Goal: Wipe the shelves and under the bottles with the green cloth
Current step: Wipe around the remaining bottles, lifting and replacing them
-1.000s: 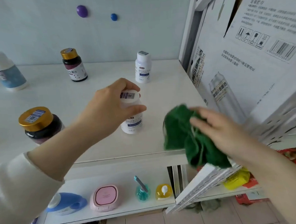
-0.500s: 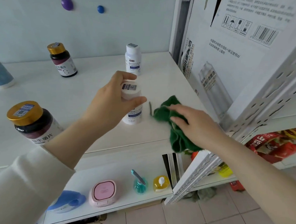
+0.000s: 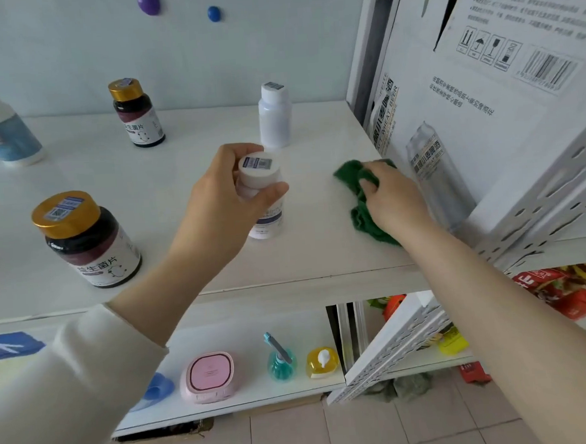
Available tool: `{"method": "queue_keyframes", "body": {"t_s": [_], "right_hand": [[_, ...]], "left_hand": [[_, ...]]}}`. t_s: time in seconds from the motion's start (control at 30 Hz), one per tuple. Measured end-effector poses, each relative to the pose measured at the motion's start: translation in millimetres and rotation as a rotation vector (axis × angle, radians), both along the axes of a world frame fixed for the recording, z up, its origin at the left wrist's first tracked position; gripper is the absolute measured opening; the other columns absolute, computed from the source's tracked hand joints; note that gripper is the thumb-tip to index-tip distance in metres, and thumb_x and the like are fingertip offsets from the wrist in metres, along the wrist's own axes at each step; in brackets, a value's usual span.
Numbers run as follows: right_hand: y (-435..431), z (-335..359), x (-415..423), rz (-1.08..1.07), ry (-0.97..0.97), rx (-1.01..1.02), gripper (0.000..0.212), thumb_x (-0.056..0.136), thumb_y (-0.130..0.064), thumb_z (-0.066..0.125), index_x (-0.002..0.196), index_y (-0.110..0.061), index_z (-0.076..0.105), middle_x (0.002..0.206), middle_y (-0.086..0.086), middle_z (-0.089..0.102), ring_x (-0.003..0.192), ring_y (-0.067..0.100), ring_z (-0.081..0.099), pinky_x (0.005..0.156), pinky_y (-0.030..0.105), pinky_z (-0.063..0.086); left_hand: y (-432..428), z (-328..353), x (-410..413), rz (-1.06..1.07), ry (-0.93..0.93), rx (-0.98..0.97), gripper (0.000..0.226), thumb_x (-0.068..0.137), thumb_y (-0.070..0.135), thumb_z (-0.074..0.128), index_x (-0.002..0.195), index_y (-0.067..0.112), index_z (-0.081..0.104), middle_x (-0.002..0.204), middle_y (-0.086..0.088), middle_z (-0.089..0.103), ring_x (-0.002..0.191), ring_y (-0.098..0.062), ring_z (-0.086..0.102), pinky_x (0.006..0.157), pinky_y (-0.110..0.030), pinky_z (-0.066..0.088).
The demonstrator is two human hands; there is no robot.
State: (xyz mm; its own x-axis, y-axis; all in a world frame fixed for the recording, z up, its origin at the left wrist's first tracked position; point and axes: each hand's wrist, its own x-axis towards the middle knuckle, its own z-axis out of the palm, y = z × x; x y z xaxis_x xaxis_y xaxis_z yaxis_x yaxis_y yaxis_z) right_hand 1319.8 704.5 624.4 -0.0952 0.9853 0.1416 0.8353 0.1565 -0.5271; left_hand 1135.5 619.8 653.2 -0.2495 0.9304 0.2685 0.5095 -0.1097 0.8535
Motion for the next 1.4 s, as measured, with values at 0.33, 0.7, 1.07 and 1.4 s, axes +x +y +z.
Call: {"method": "queue_keyframes", "body": {"t_s": [0.33,0.7,1.07,1.4], "right_hand": [[-100.7,2.3,-38.4,0.632,0.077,-0.025,0.041,0.094,-0.019,0.044,0.131,-0.036,0.044,0.139,-0.022,0.036,0.127,-0.004,0.036,0.108,0.019,0.025],[-3.5,-5.3,-38.0,0.248,-0.087,-0.031,0.044,0.096,-0.02,0.038,0.139,-0.014,0.033,0.15,0.007,0.032,0.137,0.023,0.029,0.109,0.029,0.021],[-122.0,17.1,-4.4,0.566,0.47,-0.2,0.018,0.086,-0.029,0.049,0.094,-0.044,0.057,0.092,-0.031,0.066,0.091,-0.012,0.059,0.081,0.006,0.044],[-44.2,1.4,11.8,0.031,-0.027,0.021,0.042,0.096,-0.025,0.038,0.137,-0.021,0.037,0.142,0.002,0.044,0.127,0.021,0.043,0.099,0.03,0.034]], "left_hand": [[-7.3,17.6,-26.6,0.11,-0.057,0.12,0.042,0.083,0.022,0.063,0.122,0.021,0.048,0.094,0.024,0.053,0.084,0.008,0.054,0.067,0.004,0.042],[-15.8,10.9,-24.3,0.062,-0.102,0.121,0.034,0.083,0.018,0.063,0.11,0.029,0.044,0.099,0.021,0.057,0.092,0.004,0.058,0.073,0.0,0.045],[-12.1,13.8,-23.1,0.064,-0.088,0.115,0.034,0.084,0.02,0.063,0.111,0.029,0.045,0.111,0.009,0.061,0.097,-0.002,0.059,0.078,-0.006,0.047],[-20.5,8.7,-20.0,0.032,-0.096,0.065,0.035,0.083,0.019,0.063,0.113,0.027,0.045,0.113,0.007,0.06,0.103,-0.008,0.059,0.082,-0.007,0.045]]}}
